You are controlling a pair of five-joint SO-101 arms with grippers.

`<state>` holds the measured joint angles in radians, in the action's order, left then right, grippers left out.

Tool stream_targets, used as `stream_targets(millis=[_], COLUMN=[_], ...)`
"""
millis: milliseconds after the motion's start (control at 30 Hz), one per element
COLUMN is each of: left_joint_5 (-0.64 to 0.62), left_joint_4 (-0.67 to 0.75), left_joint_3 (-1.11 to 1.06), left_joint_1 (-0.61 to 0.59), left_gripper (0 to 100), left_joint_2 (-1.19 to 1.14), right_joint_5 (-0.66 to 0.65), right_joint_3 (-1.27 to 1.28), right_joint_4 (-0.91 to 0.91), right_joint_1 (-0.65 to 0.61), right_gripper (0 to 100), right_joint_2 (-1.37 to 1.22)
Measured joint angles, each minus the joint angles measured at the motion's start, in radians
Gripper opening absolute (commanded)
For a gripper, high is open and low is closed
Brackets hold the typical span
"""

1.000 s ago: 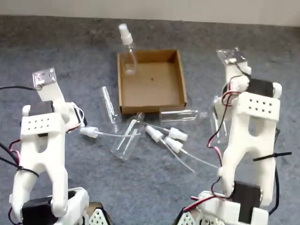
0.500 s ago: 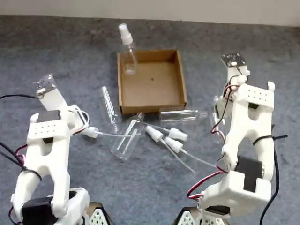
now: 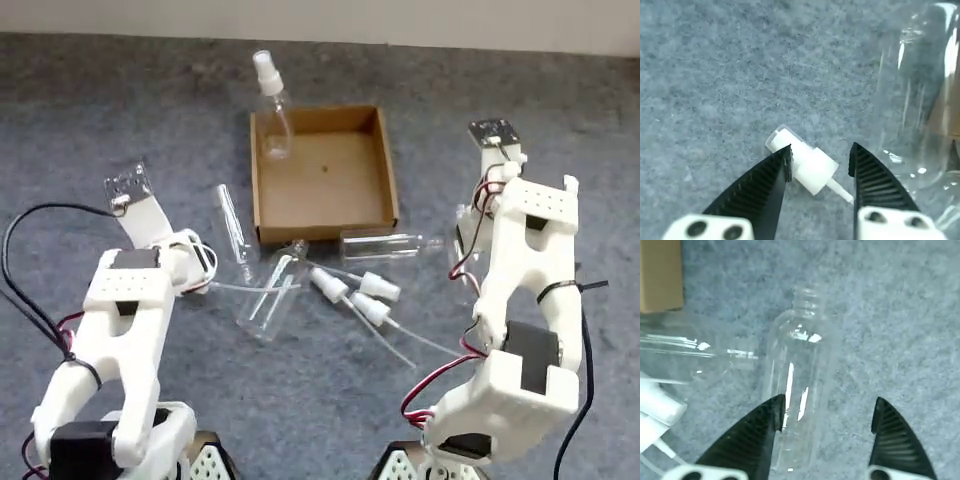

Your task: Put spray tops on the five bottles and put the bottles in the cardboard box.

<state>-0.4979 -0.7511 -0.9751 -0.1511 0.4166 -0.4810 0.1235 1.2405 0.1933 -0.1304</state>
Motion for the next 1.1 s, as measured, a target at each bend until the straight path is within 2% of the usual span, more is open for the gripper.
stream_targets(millis=[233,333,433,600,767,967,1100], left_joint_5=[0.0,0.006,0.054,0.12,0.255,0.439,0.557], left_joint_4=[0.009,0.011,0.012,0.018,0.005,-0.172,-0.23], left_joint_3=[-0.018,-0.02,-0.017,0.005,0.075,0.166,0.184], left_joint_1=[0.023,0.023,0.025,0.028,0.009,-0.002,-0.038], left_gripper=[16,11,7,7,7,7,7], left_joint_2=[0.0,-0.002,-0.043,-0.138,-0.172,-0.18,-0.181], right_joint_5=[0.0,0.0,0.0,0.0,0.0,-0.025,-0.028], right_joint_3=[0.0,0.0,0.0,0.0,0.0,0.0,0.0], right_joint_4=[0.0,0.0,0.0,0.0,0.0,0.0,0.0], right_joint_1=[0.0,0.0,0.0,0.0,0.0,0.0,0.0], right_gripper=[23.5,23.5,23.5,23.5,23.5,23.5,23.5], right_joint_2=[0.0,0.0,0.0,0.0,0.0,0.0,0.0])
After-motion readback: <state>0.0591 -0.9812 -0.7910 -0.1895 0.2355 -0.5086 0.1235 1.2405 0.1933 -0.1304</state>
